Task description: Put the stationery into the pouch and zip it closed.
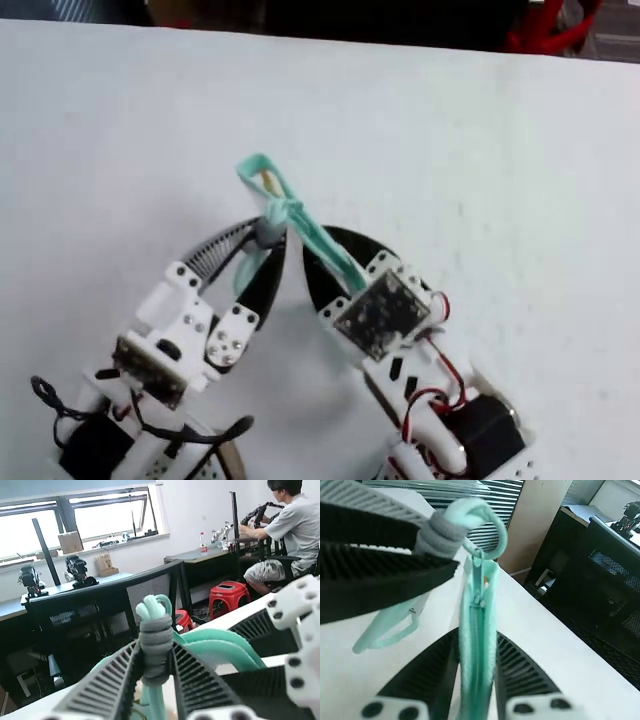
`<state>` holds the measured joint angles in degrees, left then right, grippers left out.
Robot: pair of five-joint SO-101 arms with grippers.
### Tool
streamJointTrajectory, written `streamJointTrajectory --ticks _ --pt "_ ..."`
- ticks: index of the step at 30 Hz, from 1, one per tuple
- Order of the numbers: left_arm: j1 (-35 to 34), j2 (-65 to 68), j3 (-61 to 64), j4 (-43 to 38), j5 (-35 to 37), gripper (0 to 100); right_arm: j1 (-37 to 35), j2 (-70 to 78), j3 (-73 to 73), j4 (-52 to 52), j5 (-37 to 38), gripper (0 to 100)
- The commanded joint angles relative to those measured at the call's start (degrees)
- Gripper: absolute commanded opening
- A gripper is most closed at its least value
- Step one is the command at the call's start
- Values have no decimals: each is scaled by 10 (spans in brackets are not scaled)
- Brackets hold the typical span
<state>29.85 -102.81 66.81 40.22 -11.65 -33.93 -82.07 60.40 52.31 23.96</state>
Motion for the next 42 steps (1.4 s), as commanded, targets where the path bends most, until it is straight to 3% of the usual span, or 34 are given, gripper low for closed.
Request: streamJointTrajectory --ticks 1,13,29,42 --pt "-13 54 -98 9 -6 23 18 -27 65 7 11 19" --pt "-169 118 -136 11 -3 23 16 -213 144 64 11 19" --pt "-156 118 -47 8 38 23 20 -214 129 58 -45 19" --pt "-276 120 -13 -53 34 23 15 -215 105 62 -60 19"
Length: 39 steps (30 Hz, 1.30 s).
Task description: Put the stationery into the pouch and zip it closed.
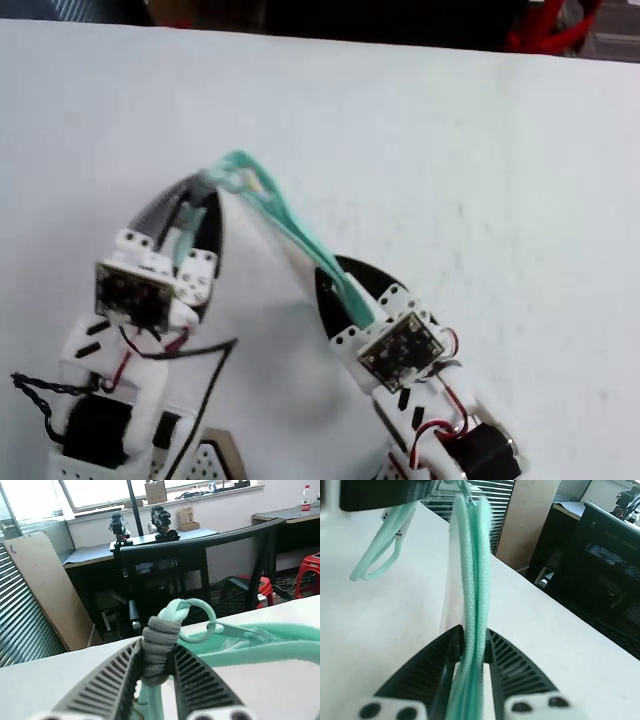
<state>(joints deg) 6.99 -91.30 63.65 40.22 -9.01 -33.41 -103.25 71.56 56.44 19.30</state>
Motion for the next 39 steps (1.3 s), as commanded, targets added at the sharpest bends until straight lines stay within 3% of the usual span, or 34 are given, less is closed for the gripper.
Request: streamJointTrajectory --ticks 1,5,9,13,17,19,30,35,37,39 --pt "-51 4 33 -67 8 23 9 -3 -15 21 -17 19" --pt "-10 1 54 -77 11 23 -11 -1 -39 10 -15 19" --pt "101 3 33 -63 13 23 -62 0 -39 -9 -14 19" --pt "185 3 -24 -11 62 23 -69 0 -47 -12 -14 26" --pt "244 4 -48 23 67 23 -69 0 -60 -8 -14 123" --pt "259 4 -35 25 50 23 -69 0 -68 -9 -14 167" --pt "324 3 -28 36 40 23 -69 0 -116 -12 -16 170" --pt "323 2 -29 37 40 23 -61 0 -125 -9 -17 166" --pt "323 2 -29 37 40 23 -36 0 -136 -7 -18 140" --pt "323 2 -29 37 40 23 -7 0 -142 -7 -17 47"
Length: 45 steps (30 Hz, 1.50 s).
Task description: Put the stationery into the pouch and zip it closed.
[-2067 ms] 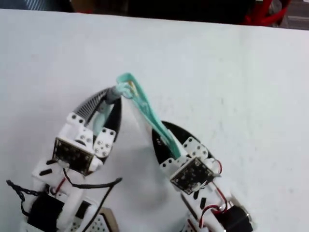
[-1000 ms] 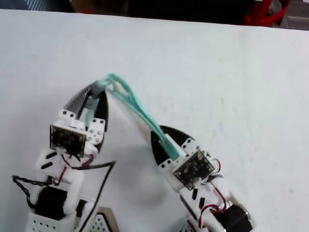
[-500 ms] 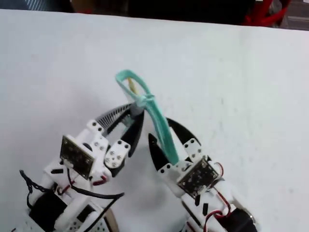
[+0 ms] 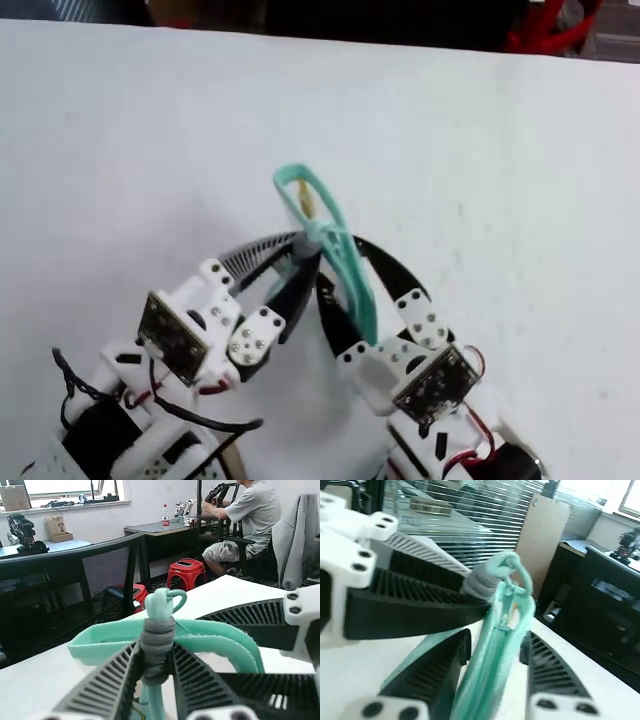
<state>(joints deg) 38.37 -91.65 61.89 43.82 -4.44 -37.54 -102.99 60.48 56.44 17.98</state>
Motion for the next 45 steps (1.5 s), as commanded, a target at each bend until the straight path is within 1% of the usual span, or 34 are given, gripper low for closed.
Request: streamJointTrajectory --ticks 1,3,4,7,10,12,15,18,23,26,32,37,41,45 --pt "9 6 -11 0 -6 23 42 -3 -30 -7 -4 4" --pt "9 6 -11 0 -6 23 43 -3 -27 2 -2 29" --pt "9 6 -11 0 -6 23 43 -3 -31 10 -2 15" --pt "0 7 -10 0 -12 23 43 -4 -50 15 -2 19" --pt "-60 6 -11 -4 -25 24 43 -4 -76 22 0 19" --pt "-108 5 -12 -4 -21 24 37 -4 -81 24 20 19" --pt "-163 5 -12 -4 -22 24 -11 -4 -82 25 51 19" --pt "-200 5 -12 -4 -25 24 -33 -4 -82 25 60 19" --pt "-247 6 -12 -4 -25 24 -16 -4 -83 24 60 19" --pt "-261 7 -9 -4 -25 24 -7 -4 -84 22 55 19" --pt "-256 4 0 1 -25 24 -2 -4 -123 0 44 19" --pt "-218 4 16 -4 -24 24 57 -3 -131 -33 31 19" --pt "-240 4 16 -4 -23 24 102 -3 -155 -33 -15 19" --pt "-275 4 17 -4 -23 24 118 -3 -164 -33 -22 19"
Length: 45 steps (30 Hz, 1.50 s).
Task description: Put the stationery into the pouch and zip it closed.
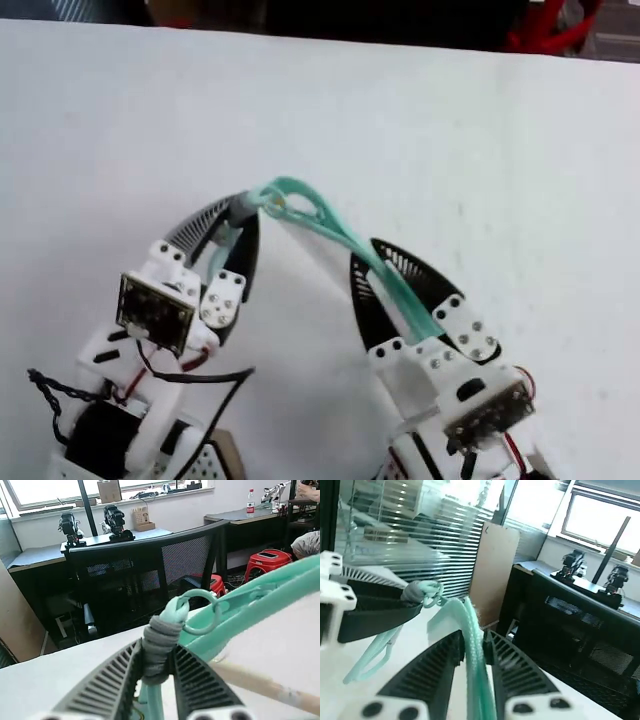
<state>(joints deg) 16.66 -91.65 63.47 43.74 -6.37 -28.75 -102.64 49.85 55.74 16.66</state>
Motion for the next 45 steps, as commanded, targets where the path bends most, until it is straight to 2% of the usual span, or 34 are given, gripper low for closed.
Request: streamJointTrajectory --ticks 1,4,8,12,15,19,22,25,29,33,35,40,45 --pt "-67 4 1 -4 -4 24 33 -7 -59 -26 -9 19" --pt "-87 5 12 -4 -5 24 34 -7 -75 -26 -10 19" --pt "-89 4 44 -4 -6 24 34 -6 -112 -29 -10 19" --pt "-82 3 49 -4 -3 24 34 21 -90 -29 -6 19" --pt "-43 3 33 -29 -3 24 34 51 -84 -29 -5 19" --pt "65 7 -10 -48 -4 24 34 96 -86 -30 -5 20" --pt "141 7 -51 -32 -5 24 34 130 -86 -37 -5 20" --pt "184 7 -85 15 -5 24 29 146 -89 -16 -9 20" --pt "198 5 -106 50 -11 24 27 158 -143 68 -10 33" --pt "200 5 -127 72 -35 24 -42 200 -254 183 -10 161" --pt "200 5 -129 81 -37 24 -73 240 -322 253 -16 176" --pt "247 7 -127 97 -38 24 -97 388 -469 402 -98 181" --pt "292 7 -128 94 -39 24 -104 448 -523 425 -171 247"
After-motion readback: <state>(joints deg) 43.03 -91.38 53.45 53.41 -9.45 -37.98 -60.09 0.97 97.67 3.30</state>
